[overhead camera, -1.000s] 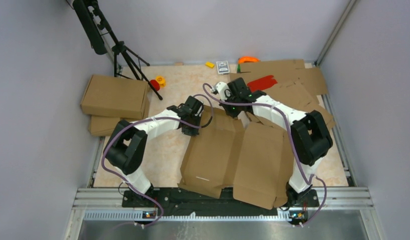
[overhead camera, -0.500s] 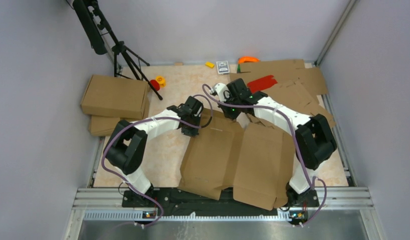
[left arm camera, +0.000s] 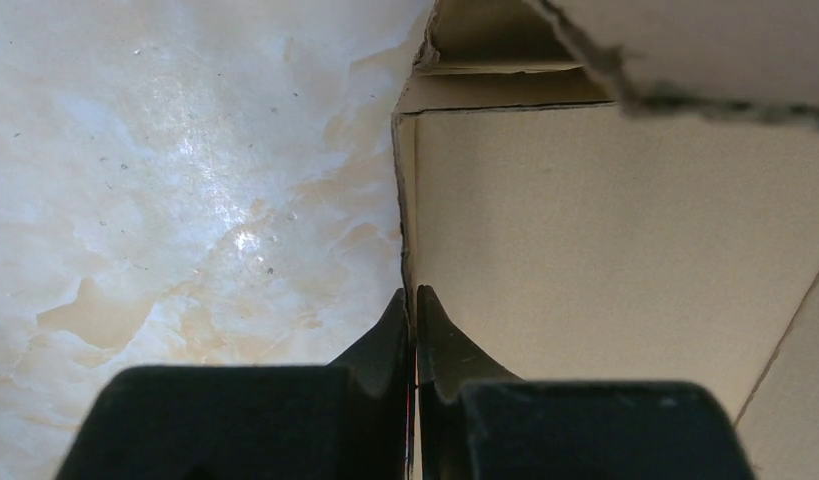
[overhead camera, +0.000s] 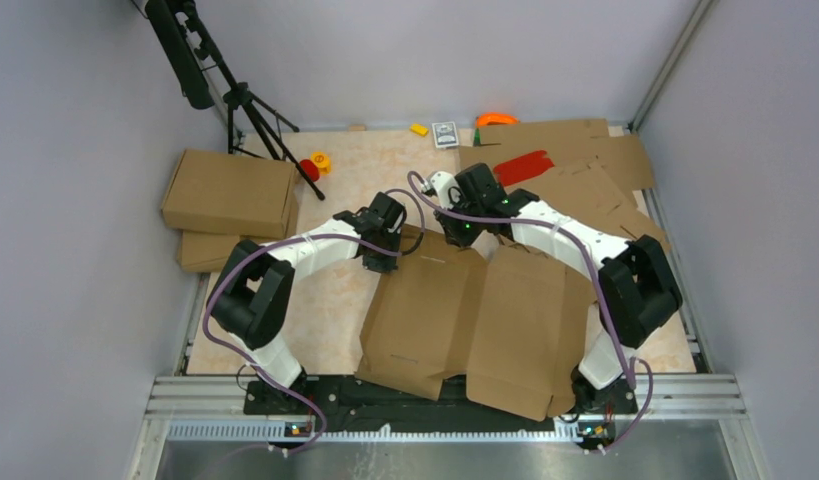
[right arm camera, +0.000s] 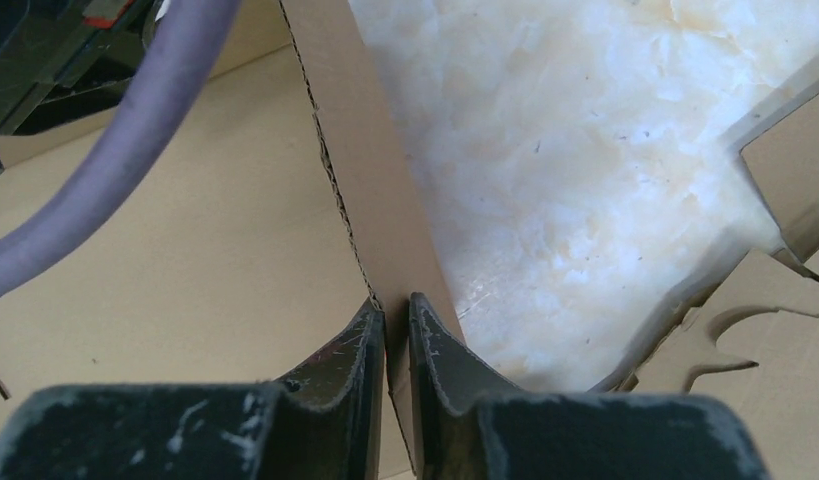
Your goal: Fold the paper box
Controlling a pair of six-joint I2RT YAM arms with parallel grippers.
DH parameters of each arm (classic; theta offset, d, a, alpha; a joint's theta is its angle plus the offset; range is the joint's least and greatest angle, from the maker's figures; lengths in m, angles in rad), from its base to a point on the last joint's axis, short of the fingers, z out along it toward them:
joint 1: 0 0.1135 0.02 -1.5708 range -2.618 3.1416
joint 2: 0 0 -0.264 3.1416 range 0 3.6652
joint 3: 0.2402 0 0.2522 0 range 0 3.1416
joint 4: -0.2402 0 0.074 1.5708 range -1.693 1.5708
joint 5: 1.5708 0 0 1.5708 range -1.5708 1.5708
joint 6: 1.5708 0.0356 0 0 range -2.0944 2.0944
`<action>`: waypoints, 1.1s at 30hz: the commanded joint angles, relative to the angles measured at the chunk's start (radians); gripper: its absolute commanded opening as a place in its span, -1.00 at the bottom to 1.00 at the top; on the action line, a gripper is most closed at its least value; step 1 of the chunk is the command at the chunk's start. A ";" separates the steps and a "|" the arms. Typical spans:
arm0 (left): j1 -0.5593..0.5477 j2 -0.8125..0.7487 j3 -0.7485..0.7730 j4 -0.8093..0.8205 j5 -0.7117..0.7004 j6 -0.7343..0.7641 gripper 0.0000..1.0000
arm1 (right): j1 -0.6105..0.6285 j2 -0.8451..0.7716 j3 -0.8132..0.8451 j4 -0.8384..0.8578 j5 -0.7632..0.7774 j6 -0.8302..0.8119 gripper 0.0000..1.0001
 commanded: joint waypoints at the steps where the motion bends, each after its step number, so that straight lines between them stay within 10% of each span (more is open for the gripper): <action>1: -0.008 -0.014 0.021 0.086 0.029 -0.029 -0.96 | 0.031 -0.033 -0.035 0.001 -0.052 0.054 -0.76; 33: 0.122 -0.316 0.025 0.071 0.135 -0.105 0.08 | 0.054 -0.026 0.005 -0.005 0.054 0.002 -0.91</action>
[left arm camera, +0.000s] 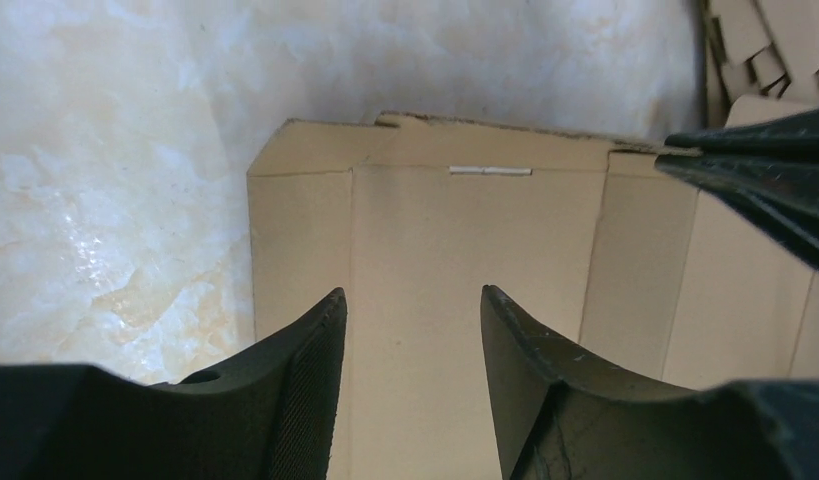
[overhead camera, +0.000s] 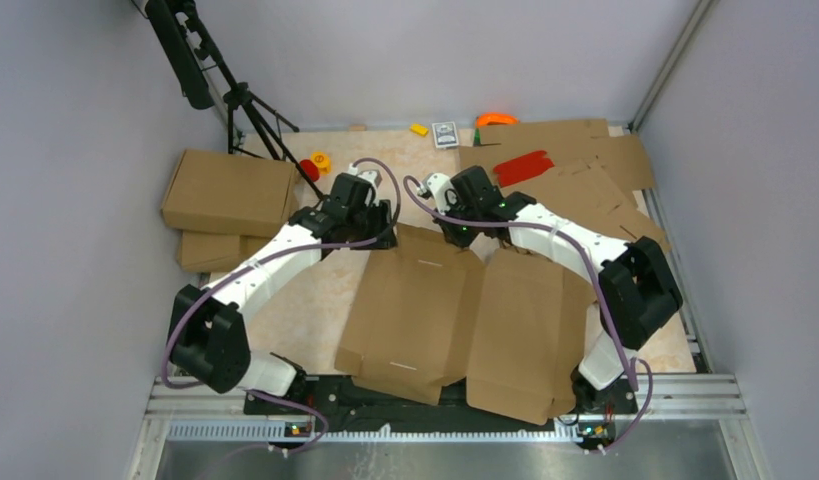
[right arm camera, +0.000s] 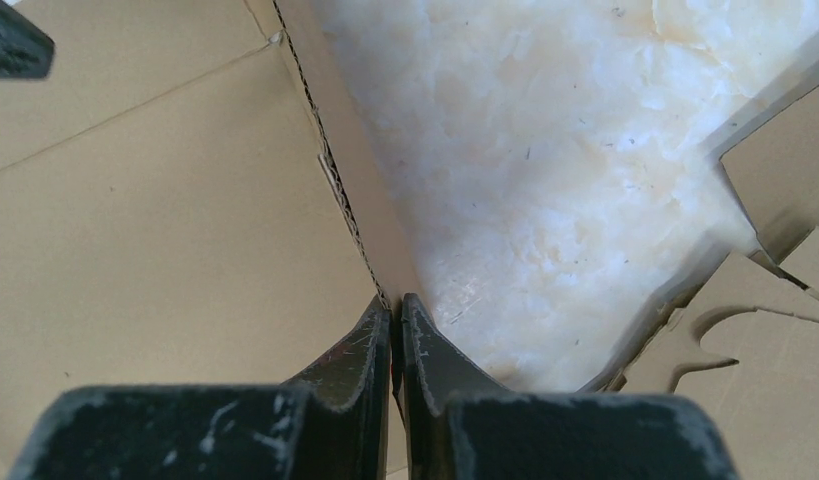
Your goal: Fold the paper box
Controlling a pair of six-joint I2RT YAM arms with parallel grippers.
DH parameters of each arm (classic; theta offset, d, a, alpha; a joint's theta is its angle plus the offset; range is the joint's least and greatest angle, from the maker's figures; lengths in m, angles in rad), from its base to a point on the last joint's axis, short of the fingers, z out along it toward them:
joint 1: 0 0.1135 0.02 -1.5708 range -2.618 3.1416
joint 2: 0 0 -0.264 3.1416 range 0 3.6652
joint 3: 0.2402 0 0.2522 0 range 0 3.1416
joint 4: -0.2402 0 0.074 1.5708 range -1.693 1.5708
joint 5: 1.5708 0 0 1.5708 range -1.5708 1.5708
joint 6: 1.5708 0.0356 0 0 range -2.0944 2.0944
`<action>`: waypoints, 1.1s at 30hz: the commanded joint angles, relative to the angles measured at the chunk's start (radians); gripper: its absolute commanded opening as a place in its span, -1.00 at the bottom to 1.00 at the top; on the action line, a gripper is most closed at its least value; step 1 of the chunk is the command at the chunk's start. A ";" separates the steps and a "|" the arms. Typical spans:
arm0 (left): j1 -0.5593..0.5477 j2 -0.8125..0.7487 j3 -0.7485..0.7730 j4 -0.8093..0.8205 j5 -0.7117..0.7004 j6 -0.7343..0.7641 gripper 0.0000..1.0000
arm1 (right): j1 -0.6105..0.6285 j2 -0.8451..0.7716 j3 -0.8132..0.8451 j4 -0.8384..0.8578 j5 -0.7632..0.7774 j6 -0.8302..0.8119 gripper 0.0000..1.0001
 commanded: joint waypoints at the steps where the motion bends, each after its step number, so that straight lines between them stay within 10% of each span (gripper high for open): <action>1: 0.045 -0.052 0.024 0.047 0.029 -0.054 0.08 | 0.028 -0.015 0.015 -0.022 0.005 0.006 -0.91; 33: 0.212 0.015 -0.279 0.126 0.109 -0.051 -0.11 | 0.032 -0.022 0.039 -0.018 0.030 0.010 -0.95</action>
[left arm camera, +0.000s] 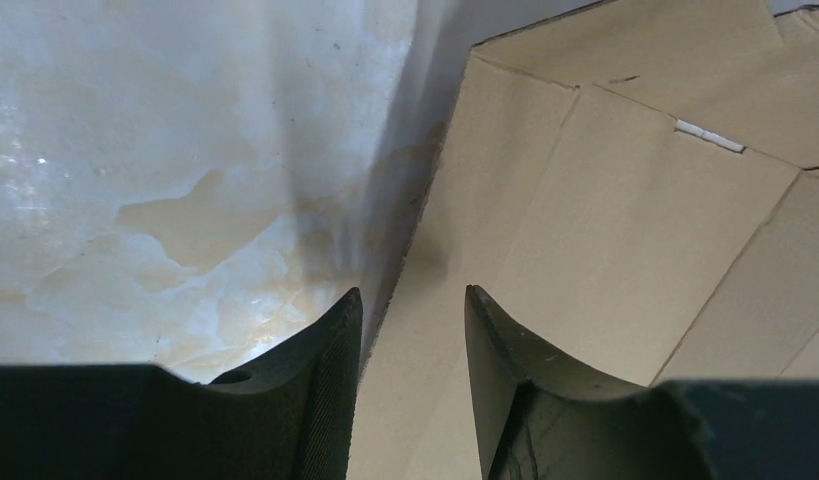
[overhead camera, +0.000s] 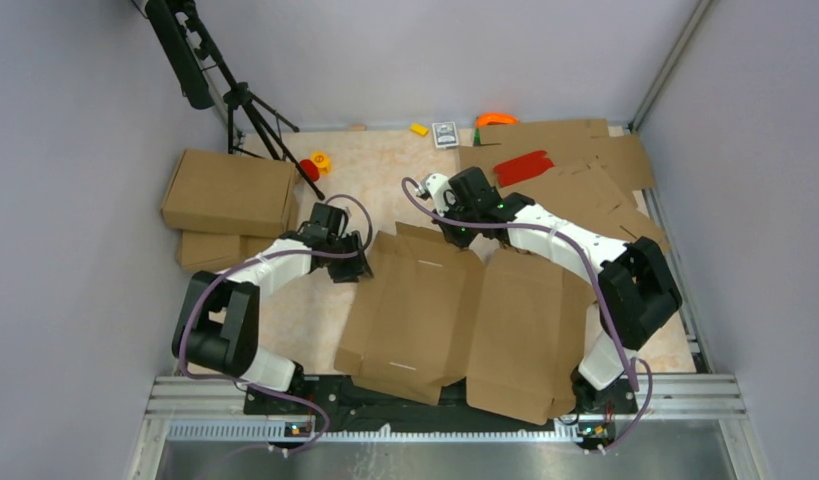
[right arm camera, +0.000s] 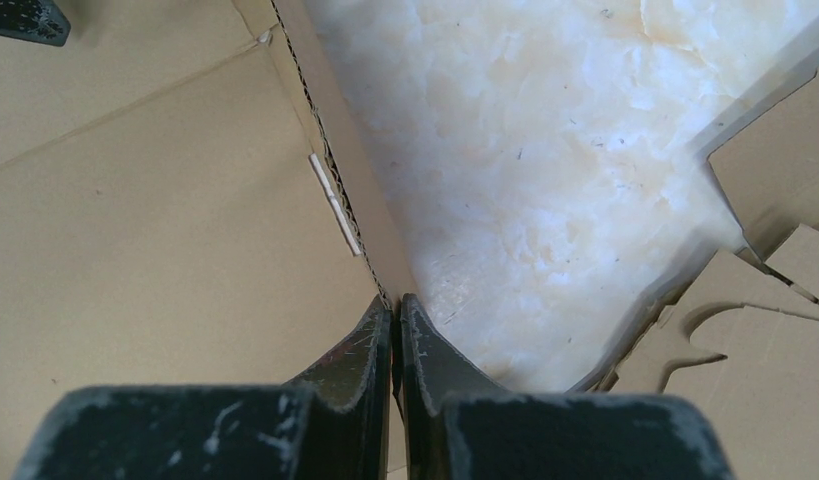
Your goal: Fold the paper box
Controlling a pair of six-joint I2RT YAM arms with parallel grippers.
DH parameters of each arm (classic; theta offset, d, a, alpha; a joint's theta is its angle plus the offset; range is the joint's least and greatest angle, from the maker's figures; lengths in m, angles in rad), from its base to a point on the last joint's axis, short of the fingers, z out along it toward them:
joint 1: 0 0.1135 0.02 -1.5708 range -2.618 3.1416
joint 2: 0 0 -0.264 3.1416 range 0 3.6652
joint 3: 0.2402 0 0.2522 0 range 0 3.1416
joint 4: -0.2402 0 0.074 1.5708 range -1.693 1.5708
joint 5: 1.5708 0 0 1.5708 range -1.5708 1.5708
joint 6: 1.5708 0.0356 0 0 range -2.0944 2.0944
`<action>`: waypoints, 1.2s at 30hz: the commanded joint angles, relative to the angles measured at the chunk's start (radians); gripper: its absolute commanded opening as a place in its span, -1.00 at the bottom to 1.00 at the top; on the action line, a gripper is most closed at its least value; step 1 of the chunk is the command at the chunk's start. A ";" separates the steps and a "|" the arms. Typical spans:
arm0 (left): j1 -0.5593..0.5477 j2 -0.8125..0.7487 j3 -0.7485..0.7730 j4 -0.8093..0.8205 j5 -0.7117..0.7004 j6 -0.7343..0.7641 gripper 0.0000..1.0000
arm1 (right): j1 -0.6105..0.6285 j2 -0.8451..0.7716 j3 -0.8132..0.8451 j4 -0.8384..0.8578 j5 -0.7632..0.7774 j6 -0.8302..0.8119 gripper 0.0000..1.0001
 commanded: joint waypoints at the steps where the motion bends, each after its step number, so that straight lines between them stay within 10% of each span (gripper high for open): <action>1: -0.001 -0.036 0.008 -0.011 -0.039 0.036 -0.12 | 0.017 -0.021 0.039 -0.023 -0.004 0.014 -0.95; 12: -0.001 -0.081 0.029 -0.030 0.134 0.038 -1.00 | 0.017 -0.021 0.051 -0.015 0.025 0.028 -1.00; 36: -0.116 -0.169 -0.020 0.351 -0.160 -0.241 -1.00 | 0.028 -0.037 0.183 0.008 0.213 0.076 -1.00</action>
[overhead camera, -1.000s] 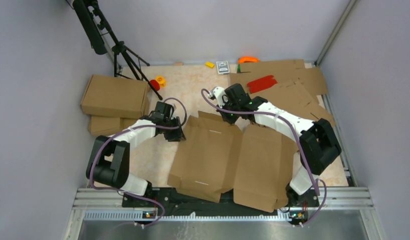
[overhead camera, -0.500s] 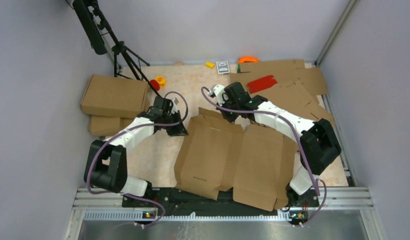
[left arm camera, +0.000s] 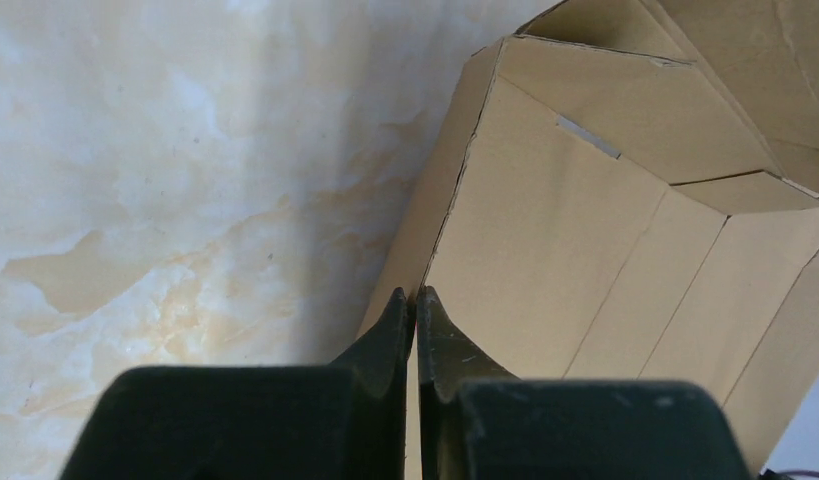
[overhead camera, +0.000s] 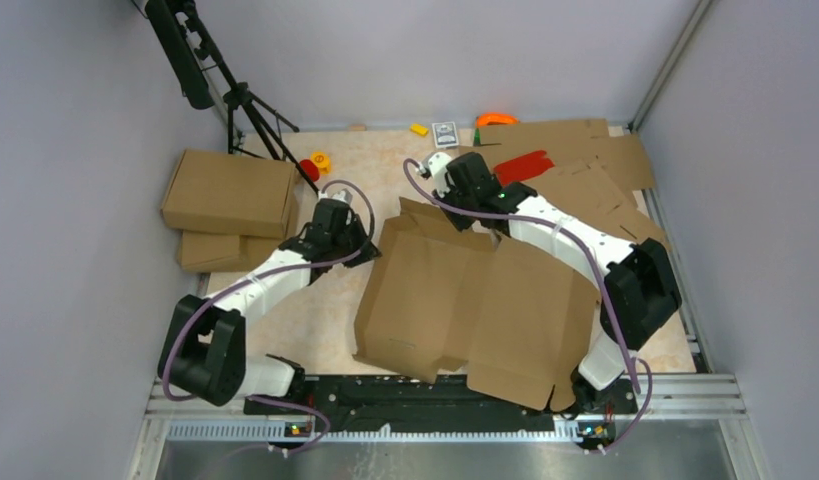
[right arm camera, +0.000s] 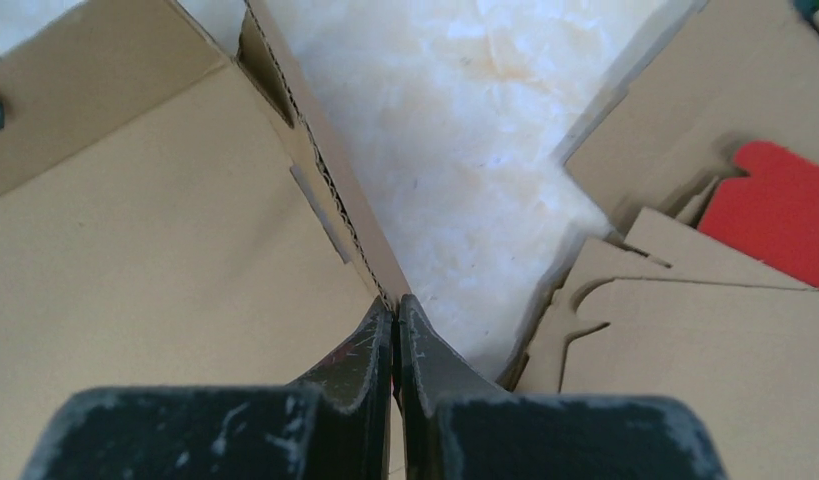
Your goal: Fold the paper box
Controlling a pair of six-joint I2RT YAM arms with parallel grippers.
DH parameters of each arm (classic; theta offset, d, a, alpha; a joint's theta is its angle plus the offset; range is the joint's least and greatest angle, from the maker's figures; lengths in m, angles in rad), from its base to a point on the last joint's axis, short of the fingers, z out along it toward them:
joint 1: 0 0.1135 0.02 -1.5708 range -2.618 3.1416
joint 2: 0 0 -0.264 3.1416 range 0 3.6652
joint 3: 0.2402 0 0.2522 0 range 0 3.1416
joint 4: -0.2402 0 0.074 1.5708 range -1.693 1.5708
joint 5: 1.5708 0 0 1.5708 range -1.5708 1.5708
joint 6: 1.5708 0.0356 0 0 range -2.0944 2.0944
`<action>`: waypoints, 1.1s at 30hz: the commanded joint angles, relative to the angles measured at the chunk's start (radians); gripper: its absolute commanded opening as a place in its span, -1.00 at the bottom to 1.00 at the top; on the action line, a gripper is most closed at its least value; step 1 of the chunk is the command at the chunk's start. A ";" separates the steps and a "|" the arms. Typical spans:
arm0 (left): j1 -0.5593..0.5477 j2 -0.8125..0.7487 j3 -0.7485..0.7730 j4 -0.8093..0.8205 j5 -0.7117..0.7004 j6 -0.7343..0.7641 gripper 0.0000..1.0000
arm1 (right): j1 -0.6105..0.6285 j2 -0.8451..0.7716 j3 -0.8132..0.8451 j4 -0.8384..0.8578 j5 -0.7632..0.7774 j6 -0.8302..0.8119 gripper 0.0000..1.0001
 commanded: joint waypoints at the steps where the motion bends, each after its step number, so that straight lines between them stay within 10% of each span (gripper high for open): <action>1: -0.031 -0.049 -0.005 0.204 -0.102 -0.044 -1.00 | 0.020 -0.039 0.088 0.036 0.044 0.041 -1.00; 33: -0.291 -0.296 -0.425 1.087 -0.558 0.196 -1.00 | 0.145 -0.248 0.106 0.279 0.121 -0.171 -1.00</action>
